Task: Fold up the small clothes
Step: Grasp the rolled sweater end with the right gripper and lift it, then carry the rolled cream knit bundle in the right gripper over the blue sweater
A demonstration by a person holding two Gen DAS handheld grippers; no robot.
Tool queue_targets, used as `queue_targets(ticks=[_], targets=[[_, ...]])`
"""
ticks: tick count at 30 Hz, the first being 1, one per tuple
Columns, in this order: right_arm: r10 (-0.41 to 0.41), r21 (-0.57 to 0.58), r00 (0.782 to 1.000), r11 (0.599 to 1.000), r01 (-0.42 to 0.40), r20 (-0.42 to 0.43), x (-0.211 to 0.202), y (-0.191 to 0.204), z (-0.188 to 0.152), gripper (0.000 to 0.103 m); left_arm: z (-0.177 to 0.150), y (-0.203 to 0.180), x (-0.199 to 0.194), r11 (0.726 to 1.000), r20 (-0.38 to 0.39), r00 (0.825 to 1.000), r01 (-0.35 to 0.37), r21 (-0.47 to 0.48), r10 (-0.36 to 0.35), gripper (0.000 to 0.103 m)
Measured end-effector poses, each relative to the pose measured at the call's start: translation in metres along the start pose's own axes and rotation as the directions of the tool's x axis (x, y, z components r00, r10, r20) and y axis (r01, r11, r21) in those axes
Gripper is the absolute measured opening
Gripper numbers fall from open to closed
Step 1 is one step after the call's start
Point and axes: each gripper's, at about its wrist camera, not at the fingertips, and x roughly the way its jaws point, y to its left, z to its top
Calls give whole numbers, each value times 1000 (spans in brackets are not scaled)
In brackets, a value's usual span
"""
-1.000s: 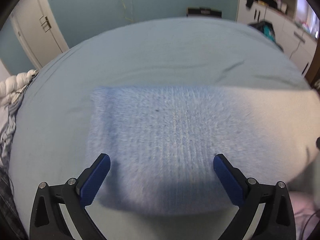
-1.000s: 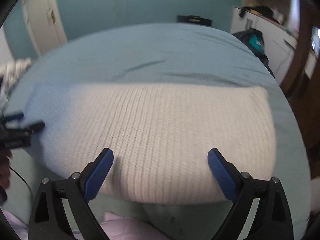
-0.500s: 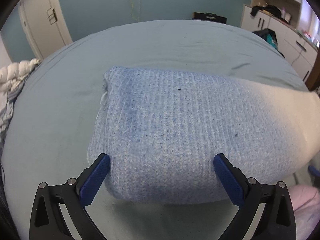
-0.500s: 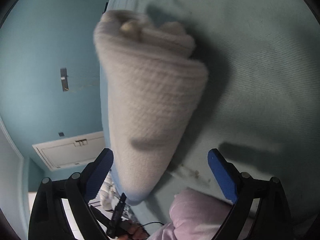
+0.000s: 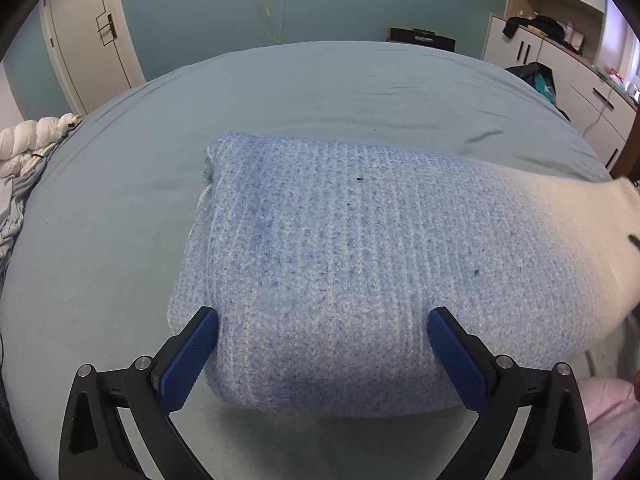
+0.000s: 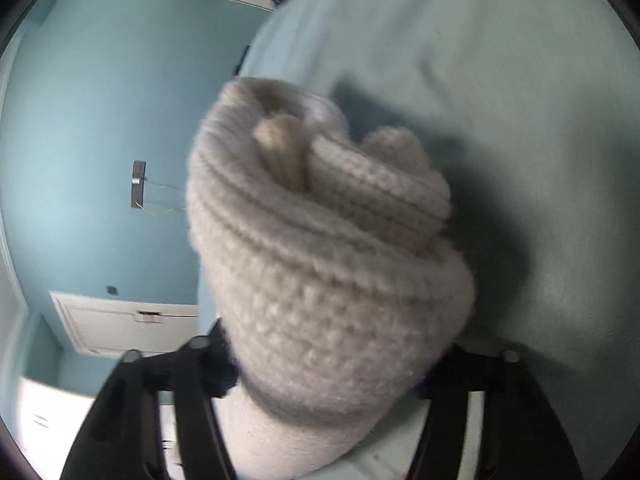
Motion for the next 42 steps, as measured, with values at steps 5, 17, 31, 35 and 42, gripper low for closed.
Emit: queue_targets(ticks=[5, 17, 31, 35, 42], targets=[[-16, -346, 985, 935, 76, 174, -49, 77, -29, 43, 13, 0, -13, 1000, -37, 999, -21, 14, 21, 103], [89, -587, 933, 797, 143, 349, -87, 129, -75, 42, 40, -119, -12, 949, 96, 995, -68, 307, 40, 103], [91, -674, 913, 703, 224, 399, -71, 140, -64, 42, 89, -120, -15, 949, 166, 984, -106, 297, 58, 103], [103, -687, 909, 690, 227, 405, -72, 142, -68, 43, 105, -139, 14, 942, 98, 994, -76, 328, 46, 103], [89, -749, 909, 602, 277, 407, -59, 151, -85, 43, 94, -156, 38, 925, 71, 996, -70, 373, 47, 103]])
